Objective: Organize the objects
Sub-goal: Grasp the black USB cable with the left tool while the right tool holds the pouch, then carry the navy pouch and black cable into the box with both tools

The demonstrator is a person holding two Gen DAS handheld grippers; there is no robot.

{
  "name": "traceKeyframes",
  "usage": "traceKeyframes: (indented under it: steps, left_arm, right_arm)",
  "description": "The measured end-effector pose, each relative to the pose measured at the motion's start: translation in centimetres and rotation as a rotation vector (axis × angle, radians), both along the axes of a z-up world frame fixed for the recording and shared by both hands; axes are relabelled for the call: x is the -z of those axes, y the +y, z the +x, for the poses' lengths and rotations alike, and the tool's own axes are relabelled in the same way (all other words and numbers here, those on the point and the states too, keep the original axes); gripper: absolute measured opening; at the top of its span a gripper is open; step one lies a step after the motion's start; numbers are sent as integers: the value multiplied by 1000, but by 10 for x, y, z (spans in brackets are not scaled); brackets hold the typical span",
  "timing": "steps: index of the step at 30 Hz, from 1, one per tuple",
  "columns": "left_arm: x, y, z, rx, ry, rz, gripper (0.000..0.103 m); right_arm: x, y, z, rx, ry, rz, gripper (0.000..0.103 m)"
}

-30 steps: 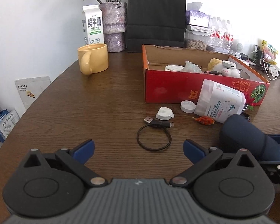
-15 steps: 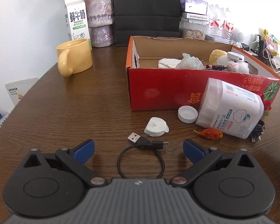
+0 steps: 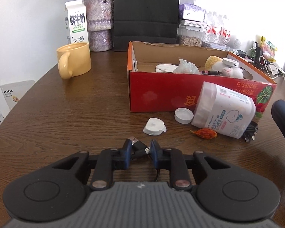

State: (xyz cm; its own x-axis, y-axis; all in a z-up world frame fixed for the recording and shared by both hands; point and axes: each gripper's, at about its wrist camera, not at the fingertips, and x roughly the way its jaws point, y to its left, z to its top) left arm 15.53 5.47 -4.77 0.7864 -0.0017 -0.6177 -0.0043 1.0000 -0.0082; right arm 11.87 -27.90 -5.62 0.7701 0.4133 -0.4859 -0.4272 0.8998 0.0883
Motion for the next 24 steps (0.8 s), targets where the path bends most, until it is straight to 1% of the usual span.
traceKeyframes:
  steps: [6,15,19,24]
  left_arm:
    - [-12,-2,-13,5,-54,4,22]
    - [-44,-8,-20,26,-151,8,22]
    - [-63,-14,-14,34,-205,10,22]
    - [-87,-25,5,51,-273,-2,22]
  right_arm:
    - [-3,-2,1,13,-10,2,61]
    - [-17,1,5,19,-50,1,61]
    - [-28,6,14,16,-82,-2,61]
    - [-46,15,34,18,-129,3,61]
